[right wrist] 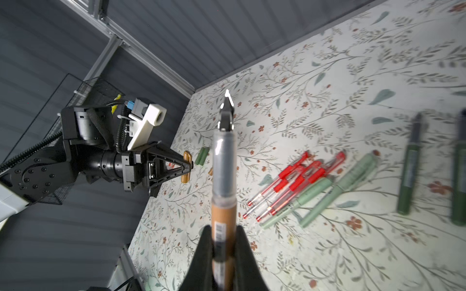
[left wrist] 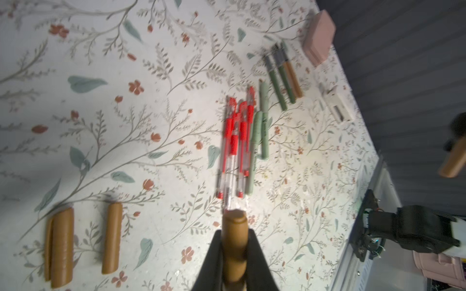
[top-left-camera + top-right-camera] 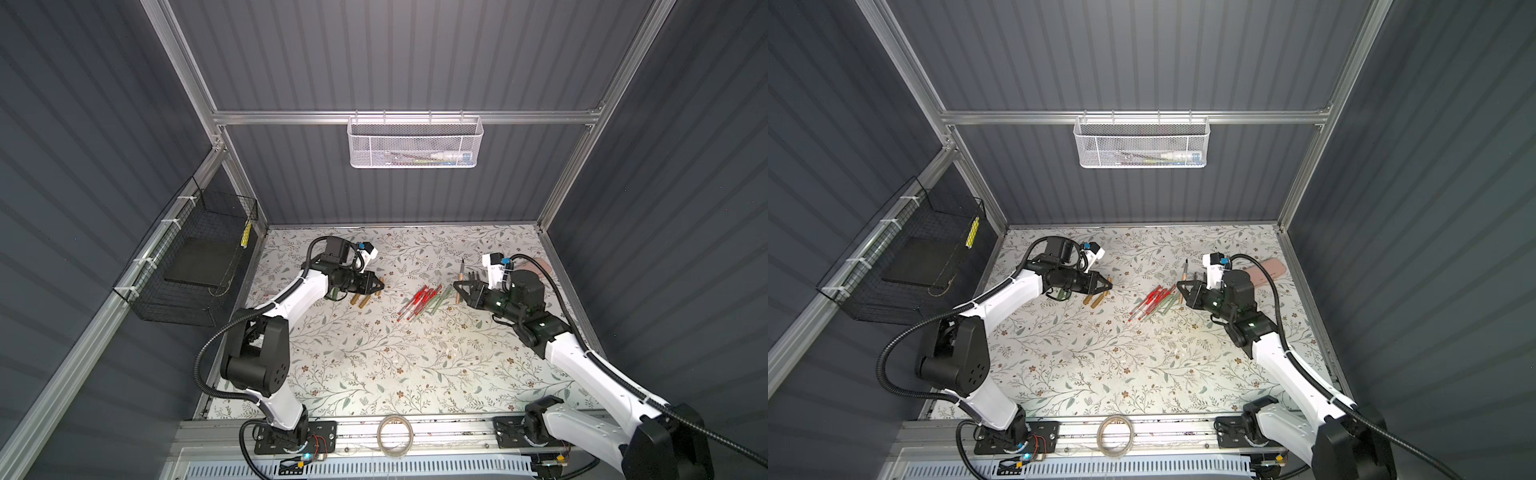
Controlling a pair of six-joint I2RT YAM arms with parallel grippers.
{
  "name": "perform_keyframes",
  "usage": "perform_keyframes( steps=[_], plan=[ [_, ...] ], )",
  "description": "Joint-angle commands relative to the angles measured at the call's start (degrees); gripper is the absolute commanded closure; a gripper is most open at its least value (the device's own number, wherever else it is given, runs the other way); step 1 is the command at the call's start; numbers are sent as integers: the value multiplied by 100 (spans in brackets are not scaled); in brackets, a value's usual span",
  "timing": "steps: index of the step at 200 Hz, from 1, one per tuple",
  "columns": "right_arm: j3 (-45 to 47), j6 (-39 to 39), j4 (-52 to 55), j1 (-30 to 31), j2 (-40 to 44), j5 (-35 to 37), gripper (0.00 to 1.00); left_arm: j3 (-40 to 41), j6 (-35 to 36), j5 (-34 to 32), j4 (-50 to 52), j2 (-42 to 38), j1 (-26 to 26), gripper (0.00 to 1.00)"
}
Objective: Remove pen caps from pens
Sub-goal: Place the pen cap at the center of the table.
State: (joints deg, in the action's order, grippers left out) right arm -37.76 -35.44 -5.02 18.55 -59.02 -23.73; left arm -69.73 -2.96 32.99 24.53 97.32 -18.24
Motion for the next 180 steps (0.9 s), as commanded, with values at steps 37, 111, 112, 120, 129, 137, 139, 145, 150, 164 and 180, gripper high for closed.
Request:
perform_keyframes(
  steps=[37, 111, 112, 120, 129, 137, 139, 145, 150, 164, 180],
  plan=[
    [125, 486, 1300, -392, 704, 384, 100, -43, 295, -1145, 81, 784, -228, 100],
    [43, 658, 1987, -683, 945, 789, 100, -488, 476, -2209, 395, 1462, -706, 95],
    [46, 655, 2000, -684, 945, 790, 100, -497, 474, -2222, 395, 1468, -707, 95],
    [24, 693, 2091, -699, 944, 821, 100, -509, 459, -2365, 405, 1498, -707, 93],
    [-3, 762, 2173, -703, 945, 870, 100, -519, 473, -2448, 404, 1537, -705, 92],
    [-23, 806, 2246, -723, 935, 945, 100, -528, 471, -2474, 406, 1577, -703, 90],
    [-26, 816, 2284, -721, 936, 959, 100, -525, 472, -2473, 408, 1583, -706, 90],
    [-60, 832, 2350, -742, 932, 998, 100, -539, 473, -2473, 415, 1610, -703, 88],
    [-92, 854, 2423, -755, 928, 1021, 100, -541, 470, -2473, 433, 1628, -702, 87],
    [-209, 923, 2598, -790, 914, 1050, 100, -550, 467, -2541, 468, 1607, -703, 84],
    [-339, 1024, 2822, -817, 877, 1202, 100, -487, 446, -2596, 431, 1533, -707, 78]
  ],
)
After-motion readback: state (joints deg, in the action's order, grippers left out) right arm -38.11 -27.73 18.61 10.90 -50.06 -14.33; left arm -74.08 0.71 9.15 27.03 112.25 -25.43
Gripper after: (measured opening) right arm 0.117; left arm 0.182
